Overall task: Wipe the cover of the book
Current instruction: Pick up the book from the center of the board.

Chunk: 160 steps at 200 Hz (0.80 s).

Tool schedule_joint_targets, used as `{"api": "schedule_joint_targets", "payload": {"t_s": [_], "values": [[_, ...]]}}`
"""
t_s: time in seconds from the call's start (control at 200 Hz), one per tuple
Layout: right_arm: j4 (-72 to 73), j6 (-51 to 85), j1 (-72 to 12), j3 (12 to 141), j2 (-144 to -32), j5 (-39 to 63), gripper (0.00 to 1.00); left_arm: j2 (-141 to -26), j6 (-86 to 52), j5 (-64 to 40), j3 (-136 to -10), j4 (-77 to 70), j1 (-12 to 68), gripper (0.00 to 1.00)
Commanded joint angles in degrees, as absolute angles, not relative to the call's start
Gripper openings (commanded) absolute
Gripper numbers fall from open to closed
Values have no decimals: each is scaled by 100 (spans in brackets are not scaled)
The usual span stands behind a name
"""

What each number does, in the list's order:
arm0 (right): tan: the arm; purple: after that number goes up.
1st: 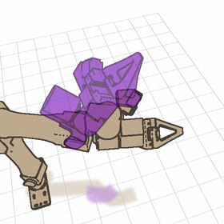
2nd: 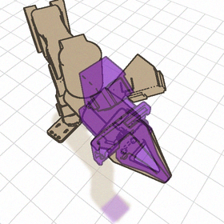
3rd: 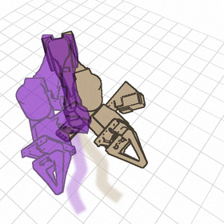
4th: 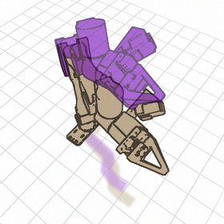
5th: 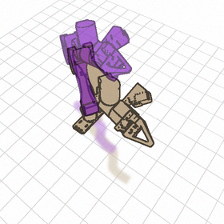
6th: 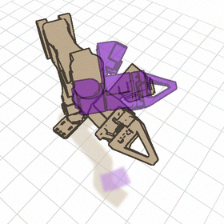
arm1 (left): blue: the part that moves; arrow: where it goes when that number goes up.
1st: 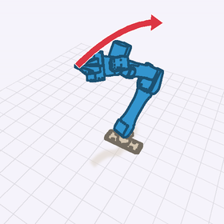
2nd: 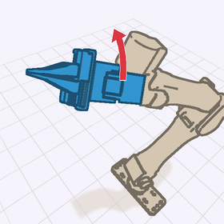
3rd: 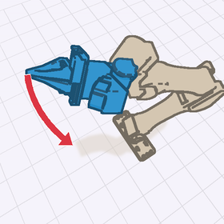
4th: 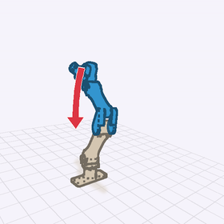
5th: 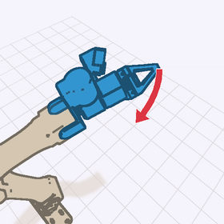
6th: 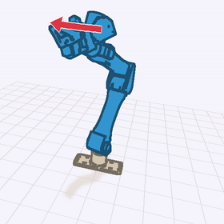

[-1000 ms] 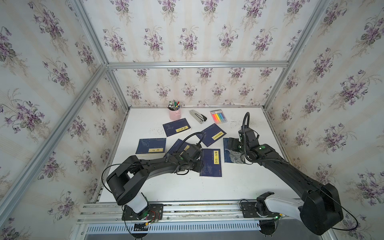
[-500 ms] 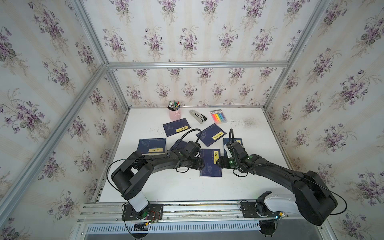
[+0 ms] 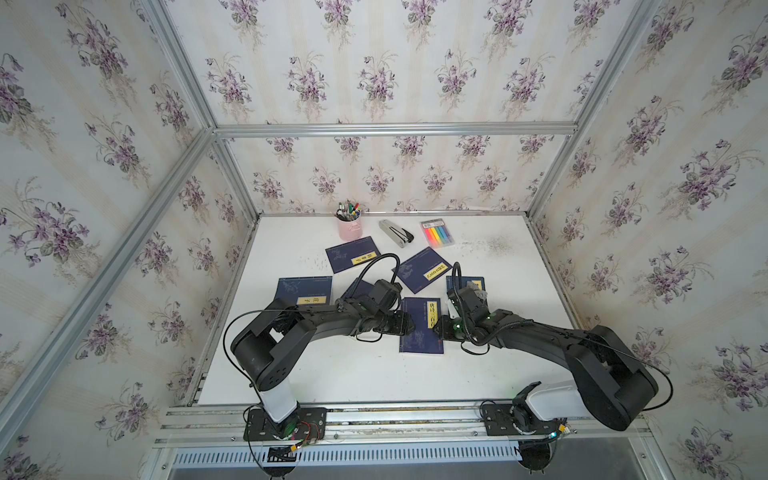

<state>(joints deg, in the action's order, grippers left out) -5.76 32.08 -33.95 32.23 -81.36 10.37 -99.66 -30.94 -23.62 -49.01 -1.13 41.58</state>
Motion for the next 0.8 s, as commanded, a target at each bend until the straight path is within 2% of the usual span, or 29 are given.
{"api": "schedule_joint_targets", "payload": {"t_s": [0.0,0.295,0.794], "values": [[-609,3315,-3401,3148,-8307,971,30,-10036,-3214,-2557,-4834,-165,4132,65],[-297,3416,-3402,2974,-8471,1204,25,-10158,-3684,-3253,-4610,-932,3863,65],[54,3533,-3524,2824,-8640,1477,26,-10213,-4758,-4271,-4159,-3242,3550,61]]}}
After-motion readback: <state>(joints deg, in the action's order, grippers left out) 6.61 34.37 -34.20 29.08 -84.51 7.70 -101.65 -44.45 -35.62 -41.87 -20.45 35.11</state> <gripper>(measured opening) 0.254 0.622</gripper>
